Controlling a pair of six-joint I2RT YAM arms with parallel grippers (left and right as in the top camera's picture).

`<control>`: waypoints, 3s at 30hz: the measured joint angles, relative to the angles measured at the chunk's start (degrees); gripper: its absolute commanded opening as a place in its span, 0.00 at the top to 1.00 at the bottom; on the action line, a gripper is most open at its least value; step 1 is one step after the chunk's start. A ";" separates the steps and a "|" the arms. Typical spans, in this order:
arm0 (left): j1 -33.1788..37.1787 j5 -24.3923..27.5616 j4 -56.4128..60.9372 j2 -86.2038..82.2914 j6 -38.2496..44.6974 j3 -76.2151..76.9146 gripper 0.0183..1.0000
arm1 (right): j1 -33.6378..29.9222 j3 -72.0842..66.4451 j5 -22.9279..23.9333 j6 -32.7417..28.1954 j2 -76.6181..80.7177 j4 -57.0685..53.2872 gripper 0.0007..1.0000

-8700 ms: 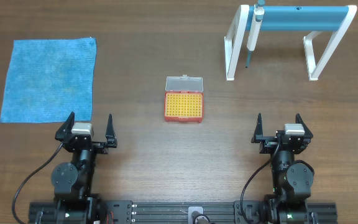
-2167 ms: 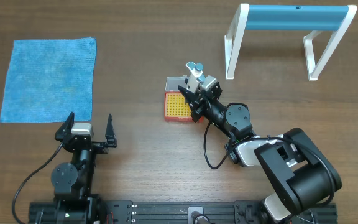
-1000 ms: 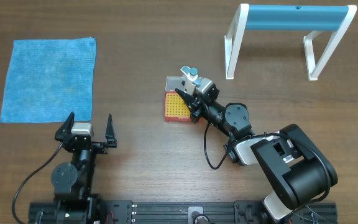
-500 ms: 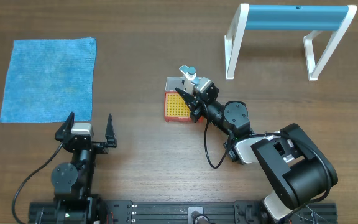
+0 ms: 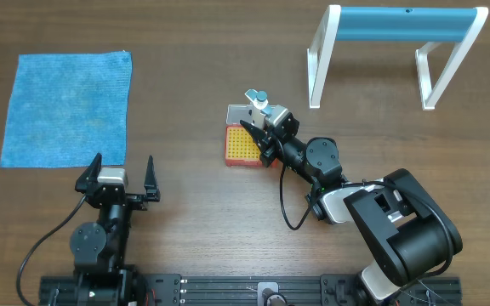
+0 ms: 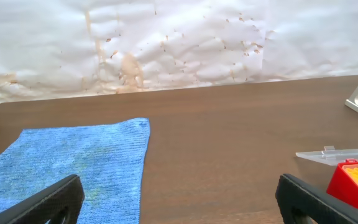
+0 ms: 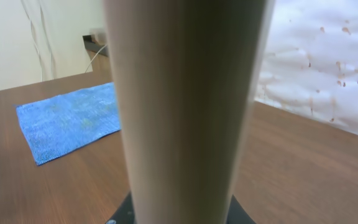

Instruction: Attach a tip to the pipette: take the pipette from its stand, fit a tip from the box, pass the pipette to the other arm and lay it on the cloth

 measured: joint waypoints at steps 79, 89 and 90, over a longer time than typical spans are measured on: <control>0.00 0.00 0.00 0.00 0.00 0.00 0.00 | -0.52 0.68 -1.07 0.07 -1.18 -3.19 0.92; 0.00 0.00 0.00 0.00 0.00 0.00 0.00 | -0.52 -0.37 -1.07 0.09 -0.42 -0.98 0.92; 0.00 0.00 0.00 0.00 0.00 0.00 0.00 | -0.52 -0.42 -1.07 0.09 -0.42 -0.98 0.92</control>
